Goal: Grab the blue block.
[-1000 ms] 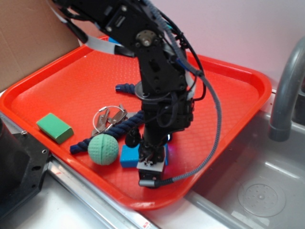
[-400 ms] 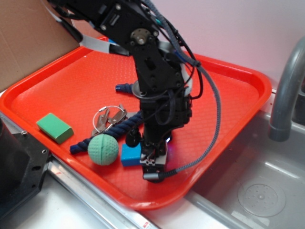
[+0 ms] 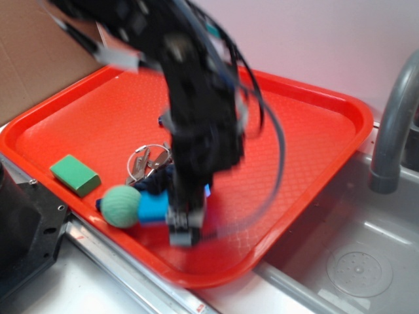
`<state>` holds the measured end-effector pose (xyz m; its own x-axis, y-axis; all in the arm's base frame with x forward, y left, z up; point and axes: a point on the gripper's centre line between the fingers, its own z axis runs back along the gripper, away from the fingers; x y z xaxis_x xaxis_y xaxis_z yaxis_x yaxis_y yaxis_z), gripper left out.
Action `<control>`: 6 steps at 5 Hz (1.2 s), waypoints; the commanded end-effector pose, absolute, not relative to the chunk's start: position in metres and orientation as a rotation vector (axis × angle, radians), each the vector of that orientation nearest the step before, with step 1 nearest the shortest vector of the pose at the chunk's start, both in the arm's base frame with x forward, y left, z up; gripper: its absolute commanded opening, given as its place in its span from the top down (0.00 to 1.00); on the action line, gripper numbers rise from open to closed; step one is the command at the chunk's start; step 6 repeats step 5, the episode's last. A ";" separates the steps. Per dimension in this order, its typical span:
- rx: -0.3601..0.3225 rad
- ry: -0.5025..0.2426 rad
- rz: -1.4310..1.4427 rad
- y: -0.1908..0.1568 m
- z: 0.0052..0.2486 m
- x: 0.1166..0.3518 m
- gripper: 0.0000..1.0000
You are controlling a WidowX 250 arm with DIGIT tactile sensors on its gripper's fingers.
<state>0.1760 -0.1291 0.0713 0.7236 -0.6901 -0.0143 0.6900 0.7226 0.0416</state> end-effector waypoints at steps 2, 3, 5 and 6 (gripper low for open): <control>0.022 -0.132 -0.032 0.014 0.227 0.166 1.00; 0.028 -0.142 0.057 0.027 0.277 0.160 1.00; 0.025 -0.138 0.081 0.033 0.294 0.157 1.00; 0.025 -0.138 0.081 0.033 0.294 0.157 1.00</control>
